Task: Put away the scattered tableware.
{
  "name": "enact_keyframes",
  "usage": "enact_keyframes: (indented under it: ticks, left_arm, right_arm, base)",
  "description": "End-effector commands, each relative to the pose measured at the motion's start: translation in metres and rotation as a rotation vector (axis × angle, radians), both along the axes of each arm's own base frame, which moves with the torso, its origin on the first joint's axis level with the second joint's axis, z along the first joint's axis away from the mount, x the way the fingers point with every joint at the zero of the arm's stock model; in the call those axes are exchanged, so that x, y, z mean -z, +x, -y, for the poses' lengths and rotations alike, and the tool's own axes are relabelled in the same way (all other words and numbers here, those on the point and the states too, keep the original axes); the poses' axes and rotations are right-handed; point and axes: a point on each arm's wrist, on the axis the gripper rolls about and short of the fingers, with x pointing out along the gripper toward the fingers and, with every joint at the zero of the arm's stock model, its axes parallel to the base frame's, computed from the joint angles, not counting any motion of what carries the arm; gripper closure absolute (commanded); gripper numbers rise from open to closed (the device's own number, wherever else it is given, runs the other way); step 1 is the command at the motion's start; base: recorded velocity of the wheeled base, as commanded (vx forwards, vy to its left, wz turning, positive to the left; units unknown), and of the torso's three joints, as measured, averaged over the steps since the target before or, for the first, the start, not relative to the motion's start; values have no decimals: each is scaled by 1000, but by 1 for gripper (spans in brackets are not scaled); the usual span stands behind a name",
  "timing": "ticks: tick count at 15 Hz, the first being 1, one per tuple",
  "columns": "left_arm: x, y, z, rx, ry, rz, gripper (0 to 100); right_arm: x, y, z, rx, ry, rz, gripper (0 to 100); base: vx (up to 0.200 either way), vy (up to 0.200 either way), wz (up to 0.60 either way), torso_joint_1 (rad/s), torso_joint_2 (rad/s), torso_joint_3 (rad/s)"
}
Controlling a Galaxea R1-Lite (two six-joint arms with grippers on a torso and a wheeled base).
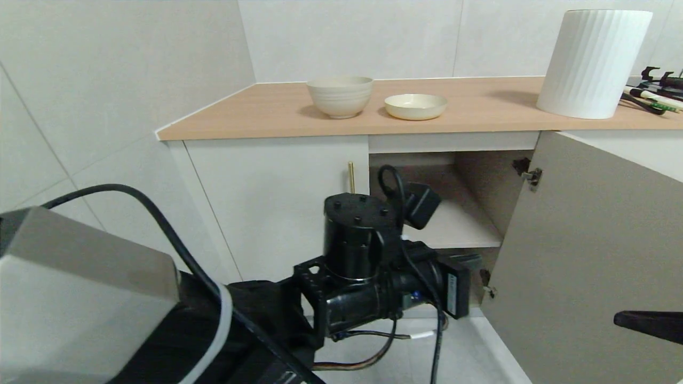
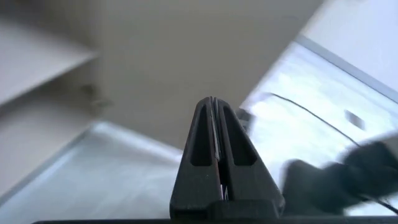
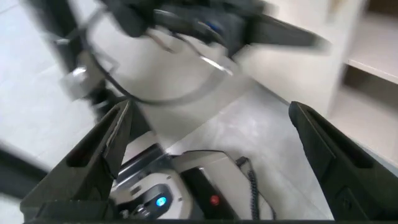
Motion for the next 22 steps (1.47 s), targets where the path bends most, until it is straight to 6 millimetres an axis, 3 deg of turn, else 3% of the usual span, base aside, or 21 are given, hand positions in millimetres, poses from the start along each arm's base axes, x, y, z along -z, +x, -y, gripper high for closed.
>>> enact_keyframes:
  ticks: [1, 2, 4, 5, 7, 9, 10, 11, 14, 15, 22]
  left_arm:
    - [-18, 2, -46, -116, -9, 22, 100]
    - [-25, -3, -80, -194, 6, 35, 100]
    - [-32, -14, -120, -265, 25, 65, 100]
    - [-40, -27, -151, -326, 21, 75, 100]
    - [-47, -46, -185, -398, 36, 62, 100]
    - [-52, -62, -204, -439, 43, 52, 100]
    - [-57, -74, -217, -470, 46, 46, 100]
    - [-62, -81, -224, -488, 45, 47, 0]
    - [-73, -84, -233, -521, 20, 82, 0]
    - [-77, -83, -233, -531, 14, 90, 0]
    - [-80, -73, -239, -578, 22, 103, 0]
  right_arm:
    - [-1, 7, -4, 21, -14, -16, 0]
    - [-3, 8, -4, 23, -12, -17, 0]
    - [-7, 10, -5, 26, -4, -20, 0]
    - [-11, 15, -9, 26, -6, -23, 0]
    - [-14, 28, -17, 27, -19, -43, 0]
    - [-18, 41, -25, 29, -34, -64, 0]
    - [-20, 59, -36, 57, -59, -90, 0]
    - [-23, 72, -43, 95, -74, -97, 0]
    - [-32, 108, -63, 242, -112, -89, 0]
    - [-35, 111, -64, 263, -113, -83, 0]
    - [-36, 97, -43, 335, -153, -132, 0]
  base:
    - [0, 0, 0, 0, 0, 0]
    - [0, 0, 0, 0, 0, 0]
    - [0, 0, 0, 0, 0, 0]
    - [0, 0, 0, 0, 0, 0]
    - [0, 0, 0, 0, 0, 0]
    - [0, 0, 0, 0, 0, 0]
    - [0, 0, 0, 0, 0, 0]
    - [0, 0, 0, 0, 0, 0]
    - [0, 0, 0, 0, 0, 0]
    - [0, 0, 0, 0, 0, 0]
    - [0, 0, 0, 0, 0, 0]
